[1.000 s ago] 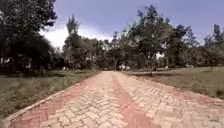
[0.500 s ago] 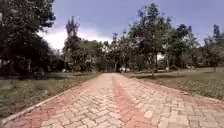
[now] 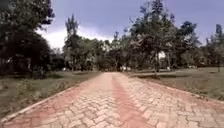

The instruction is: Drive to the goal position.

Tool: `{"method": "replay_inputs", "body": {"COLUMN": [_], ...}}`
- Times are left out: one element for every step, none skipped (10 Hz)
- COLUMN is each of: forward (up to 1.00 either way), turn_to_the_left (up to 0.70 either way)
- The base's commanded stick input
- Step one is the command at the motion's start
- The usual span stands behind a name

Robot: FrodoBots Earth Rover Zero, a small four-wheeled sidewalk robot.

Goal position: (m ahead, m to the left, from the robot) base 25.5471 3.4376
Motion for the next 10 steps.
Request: {"method": "replay_inputs", "body": {"forward": [0.7, 0.7, 0.7, 0.7, 0.7, 0.7, 0.7, 0.7, 0.7, 0.7], "turn_to_the_left": [0.0, 0.0, 0.0, 0.0, 0.0, 0.0, 0.0, 0.0, 0.0, 0.0]}}
